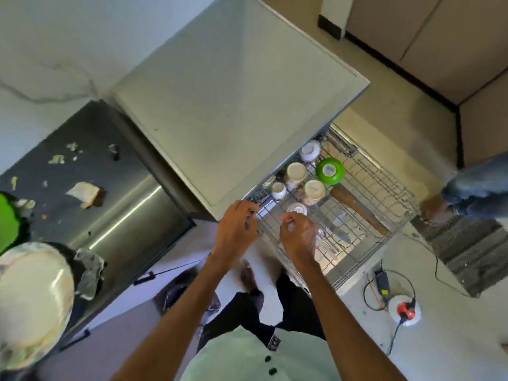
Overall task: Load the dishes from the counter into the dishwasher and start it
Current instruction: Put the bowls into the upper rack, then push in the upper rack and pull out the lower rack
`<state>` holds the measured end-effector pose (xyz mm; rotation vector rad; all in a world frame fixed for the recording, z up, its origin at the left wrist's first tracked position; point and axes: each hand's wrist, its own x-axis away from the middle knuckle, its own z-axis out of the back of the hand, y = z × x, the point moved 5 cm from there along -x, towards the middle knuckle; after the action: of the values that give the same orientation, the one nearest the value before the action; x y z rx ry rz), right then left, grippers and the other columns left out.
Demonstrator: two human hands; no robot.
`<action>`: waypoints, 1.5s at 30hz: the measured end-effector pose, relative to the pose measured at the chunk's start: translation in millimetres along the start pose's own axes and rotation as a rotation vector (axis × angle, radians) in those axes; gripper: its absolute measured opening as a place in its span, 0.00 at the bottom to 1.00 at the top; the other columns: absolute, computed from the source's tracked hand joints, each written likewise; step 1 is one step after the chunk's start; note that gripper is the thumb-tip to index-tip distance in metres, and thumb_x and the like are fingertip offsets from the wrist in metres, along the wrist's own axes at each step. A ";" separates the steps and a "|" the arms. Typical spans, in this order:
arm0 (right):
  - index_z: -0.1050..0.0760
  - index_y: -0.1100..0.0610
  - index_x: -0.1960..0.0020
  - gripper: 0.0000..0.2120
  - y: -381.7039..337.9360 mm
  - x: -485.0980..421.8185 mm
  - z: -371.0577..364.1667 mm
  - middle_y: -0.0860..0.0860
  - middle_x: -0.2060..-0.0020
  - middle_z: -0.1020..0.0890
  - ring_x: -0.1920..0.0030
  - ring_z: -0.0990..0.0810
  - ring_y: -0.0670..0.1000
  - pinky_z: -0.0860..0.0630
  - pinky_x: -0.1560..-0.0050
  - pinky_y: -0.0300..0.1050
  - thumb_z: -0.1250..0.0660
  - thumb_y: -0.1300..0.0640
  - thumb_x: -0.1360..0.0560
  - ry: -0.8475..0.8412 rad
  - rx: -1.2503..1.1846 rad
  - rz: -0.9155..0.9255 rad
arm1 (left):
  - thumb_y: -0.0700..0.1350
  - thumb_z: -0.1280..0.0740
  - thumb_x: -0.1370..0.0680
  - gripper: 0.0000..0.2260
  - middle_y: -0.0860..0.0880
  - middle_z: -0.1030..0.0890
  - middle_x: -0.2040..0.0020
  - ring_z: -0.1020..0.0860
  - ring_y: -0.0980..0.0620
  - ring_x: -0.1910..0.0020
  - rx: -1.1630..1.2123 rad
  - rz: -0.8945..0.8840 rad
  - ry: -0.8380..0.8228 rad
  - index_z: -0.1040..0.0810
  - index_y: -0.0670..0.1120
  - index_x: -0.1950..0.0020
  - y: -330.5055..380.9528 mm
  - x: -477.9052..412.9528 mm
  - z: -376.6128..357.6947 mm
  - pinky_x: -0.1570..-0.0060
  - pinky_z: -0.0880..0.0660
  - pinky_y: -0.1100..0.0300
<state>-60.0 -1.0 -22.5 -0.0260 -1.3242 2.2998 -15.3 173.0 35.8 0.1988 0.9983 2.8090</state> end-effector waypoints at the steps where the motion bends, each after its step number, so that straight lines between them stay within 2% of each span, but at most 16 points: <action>1: 0.17 0.57 0.55 0.06 -12.5 5.1 -3.4 0.52 0.61 0.15 0.61 0.17 0.53 0.19 0.58 0.47 0.32 0.62 0.29 -0.024 -0.001 0.028 | 0.38 0.35 0.23 0.10 0.54 0.21 0.49 0.20 0.53 0.53 0.014 0.011 0.049 0.21 0.50 0.47 -4.5 4.4 15.6 0.53 0.22 0.57; 4: 0.18 0.54 0.56 0.07 -51.5 18.5 -18.7 0.50 0.61 0.15 0.60 0.18 0.51 0.22 0.57 0.44 0.34 0.57 0.29 -0.103 0.018 0.128 | 0.37 0.34 0.24 0.09 0.52 0.20 0.50 0.21 0.53 0.54 0.013 0.058 0.182 0.20 0.48 0.48 -20.3 21.0 60.1 0.53 0.24 0.61; 8: 0.18 0.55 0.56 0.05 -106.0 35.0 -52.9 0.51 0.60 0.16 0.58 0.18 0.52 0.22 0.54 0.49 0.32 0.63 0.26 -0.240 0.079 0.230 | 0.38 0.33 0.25 0.08 0.54 0.20 0.50 0.21 0.55 0.57 0.028 0.136 0.273 0.20 0.49 0.49 -49.5 50.3 111.3 0.55 0.22 0.57; 12: 0.17 0.56 0.52 0.07 -157.3 67.3 -89.9 0.50 0.59 0.15 0.59 0.18 0.50 0.21 0.53 0.47 0.31 0.64 0.27 -0.352 0.078 0.362 | 0.39 0.32 0.24 0.07 0.54 0.20 0.50 0.22 0.58 0.59 0.036 0.202 0.317 0.20 0.50 0.49 -85.1 95.5 155.8 0.57 0.21 0.57; 15: 0.17 0.56 0.51 0.08 -187.4 101.6 -118.0 0.49 0.59 0.15 0.59 0.19 0.46 0.22 0.54 0.40 0.31 0.64 0.26 -0.422 0.090 0.422 | 0.41 0.32 0.25 0.07 0.56 0.20 0.51 0.22 0.59 0.61 0.033 0.265 0.374 0.20 0.51 0.51 -112.2 138.4 184.0 0.59 0.21 0.56; 18: 0.17 0.56 0.51 0.08 -212.6 141.0 -142.9 0.48 0.60 0.16 0.59 0.18 0.47 0.28 0.57 0.26 0.31 0.65 0.26 -0.466 0.093 0.507 | 0.41 0.31 0.26 0.07 0.56 0.20 0.53 0.21 0.58 0.62 0.039 0.339 0.427 0.20 0.52 0.51 -136.8 181.4 207.9 0.59 0.21 0.55; 19: 0.17 0.56 0.52 0.08 -219.3 153.1 -150.7 0.48 0.60 0.16 0.60 0.18 0.47 0.27 0.56 0.26 0.31 0.66 0.27 -0.476 0.086 0.533 | 0.41 0.32 0.26 0.07 0.56 0.20 0.53 0.21 0.58 0.62 0.036 0.359 0.438 0.20 0.52 0.51 -143.9 194.8 214.6 0.59 0.21 0.55; 22: 0.17 0.55 0.51 0.07 -231.1 186.2 -172.0 0.47 0.60 0.15 0.59 0.17 0.47 0.19 0.54 0.43 0.30 0.64 0.27 -0.526 0.096 0.591 | 0.42 0.32 0.25 0.06 0.55 0.19 0.53 0.21 0.58 0.61 0.050 0.404 0.459 0.20 0.52 0.51 -161.0 231.2 229.9 0.59 0.22 0.56; 25: 0.17 0.56 0.51 0.07 -244.0 212.4 -185.5 0.48 0.60 0.16 0.60 0.18 0.46 0.18 0.54 0.47 0.30 0.64 0.26 -0.570 0.106 0.642 | 0.42 0.32 0.24 0.06 0.56 0.19 0.52 0.21 0.59 0.60 0.060 0.431 0.471 0.20 0.52 0.50 -170.1 255.6 242.4 0.59 0.23 0.61; 28: 0.17 0.56 0.50 0.07 -252.3 227.1 -193.6 0.48 0.60 0.16 0.59 0.18 0.46 0.18 0.54 0.46 0.30 0.64 0.26 -0.597 0.140 0.661 | 0.43 0.32 0.23 0.06 0.56 0.19 0.51 0.21 0.60 0.59 0.081 0.452 0.461 0.20 0.53 0.49 -178.4 268.9 249.3 0.60 0.25 0.66; 31: 0.17 0.55 0.50 0.07 -253.5 229.6 -195.6 0.48 0.60 0.16 0.59 0.18 0.45 0.18 0.53 0.45 0.29 0.64 0.26 -0.593 0.173 0.660 | 0.44 0.32 0.24 0.06 0.57 0.20 0.51 0.21 0.60 0.59 0.093 0.444 0.460 0.20 0.53 0.49 -182.8 271.1 251.4 0.59 0.22 0.61; 37: 0.18 0.55 0.49 0.07 -240.0 226.0 -184.5 0.50 0.56 0.15 0.56 0.18 0.46 0.18 0.51 0.43 0.29 0.63 0.25 -0.585 0.233 0.639 | 0.43 0.31 0.24 0.05 0.57 0.19 0.52 0.20 0.59 0.59 0.115 0.385 0.433 0.20 0.51 0.49 -174.6 257.6 247.6 0.58 0.23 0.62; 45: 0.18 0.59 0.45 0.09 -196.6 207.8 -148.2 0.53 0.51 0.15 0.52 0.20 0.48 0.21 0.46 0.41 0.27 0.63 0.25 -0.504 0.284 0.515 | 0.41 0.33 0.25 0.07 0.55 0.18 0.52 0.20 0.58 0.58 0.144 0.312 0.304 0.20 0.53 0.51 -151.6 226.4 214.8 0.54 0.20 0.56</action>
<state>-128.5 286.7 105.0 0.3699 -1.3102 3.0638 -184.2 463.7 121.3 -0.0670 1.3418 3.1144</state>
